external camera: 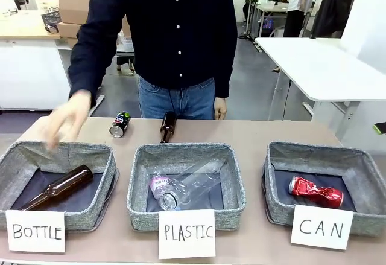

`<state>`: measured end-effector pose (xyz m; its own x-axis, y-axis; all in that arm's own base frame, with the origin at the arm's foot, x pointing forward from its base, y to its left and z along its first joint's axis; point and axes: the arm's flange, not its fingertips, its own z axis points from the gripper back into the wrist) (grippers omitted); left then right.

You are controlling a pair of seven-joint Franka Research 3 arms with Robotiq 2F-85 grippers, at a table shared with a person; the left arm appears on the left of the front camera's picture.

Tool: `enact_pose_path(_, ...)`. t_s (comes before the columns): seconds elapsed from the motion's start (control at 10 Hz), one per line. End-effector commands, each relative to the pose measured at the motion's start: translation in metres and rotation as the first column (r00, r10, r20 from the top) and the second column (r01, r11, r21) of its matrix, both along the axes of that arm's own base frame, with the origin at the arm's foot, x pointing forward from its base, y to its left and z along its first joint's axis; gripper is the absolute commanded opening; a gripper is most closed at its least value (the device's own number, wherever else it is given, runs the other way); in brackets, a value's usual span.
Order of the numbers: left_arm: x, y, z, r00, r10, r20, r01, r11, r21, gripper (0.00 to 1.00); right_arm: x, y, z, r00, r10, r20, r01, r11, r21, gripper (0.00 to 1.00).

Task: Sort the can waste into the basket.
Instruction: Pick up the can waste from the table and place it in the right Fabric basket.

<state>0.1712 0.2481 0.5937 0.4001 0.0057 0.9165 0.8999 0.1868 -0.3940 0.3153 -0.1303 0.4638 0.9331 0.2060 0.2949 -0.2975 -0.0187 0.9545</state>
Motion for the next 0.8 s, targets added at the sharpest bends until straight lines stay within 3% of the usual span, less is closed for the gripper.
enact_pose_path(0.0, -0.001, 0.000, 0.000, 1.000, 0.008, -0.014, -0.008, 1.000, 0.003, 1.00, 0.000, -0.002, 0.000, 1.000, 0.008, 0.018, -0.008, 1.000, -0.004, 1.00)
enact_pose_path(0.2, 0.000, 0.000, 0.000, 1.000, 0.000, 0.000, 0.000, 1.000, 0.000, 1.00, 0.000, -0.002, 0.000, 1.000, 0.008, 0.018, -0.008, 1.000, -0.004, 1.00)
enact_pose_path(0.4, 0.035, -0.036, 0.010, 0.996, -0.051, -0.075, 0.061, 0.990, 0.126, 1.00, 0.000, -0.002, 0.000, 1.000, 0.008, 0.018, -0.008, 1.000, -0.004, 1.00)
enact_pose_path(0.6, 0.130, -0.139, 0.009, 0.971, -0.066, -0.229, 0.140, 0.937, 0.319, 1.00, 0.000, -0.002, 0.000, 1.000, 0.008, 0.018, -0.008, 1.000, -0.004, 1.00)
enact_pose_path(0.7, 0.182, -0.197, -0.006, 0.964, -0.011, -0.264, 0.126, 0.897, 0.423, 1.00, 0.000, -0.002, 0.000, 1.000, 0.008, 0.018, -0.008, 1.000, -0.004, 1.00)
